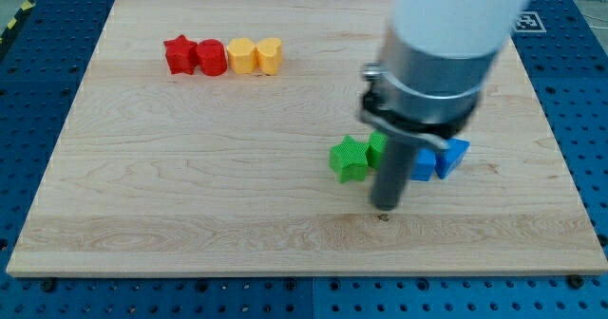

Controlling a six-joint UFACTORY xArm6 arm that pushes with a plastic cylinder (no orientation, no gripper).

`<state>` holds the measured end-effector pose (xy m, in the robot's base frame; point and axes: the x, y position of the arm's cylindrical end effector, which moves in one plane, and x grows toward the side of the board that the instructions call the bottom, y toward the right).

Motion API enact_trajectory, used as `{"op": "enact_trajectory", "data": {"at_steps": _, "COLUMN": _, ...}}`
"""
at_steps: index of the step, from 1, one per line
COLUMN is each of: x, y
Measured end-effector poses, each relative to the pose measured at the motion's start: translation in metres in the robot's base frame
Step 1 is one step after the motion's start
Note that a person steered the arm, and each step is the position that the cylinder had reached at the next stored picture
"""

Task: Separate the blue blocks from green blocks

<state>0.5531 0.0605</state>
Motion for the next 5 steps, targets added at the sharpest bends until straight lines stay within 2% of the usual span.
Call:
{"op": "enact_trajectory", "data": {"at_steps": 1, "x": -0.005, "y": -0.060}}
{"op": "enact_trajectory", "data": {"at_steps": 2, "x": -0.038, "y": -0.080}}
{"op": "enact_trajectory", "data": {"at_steps": 3, "x": -0.062, "y": -0.075}}
{"op": "enact_trajectory", "data": {"at_steps": 5, "x": -0.058, "y": -0.062}}
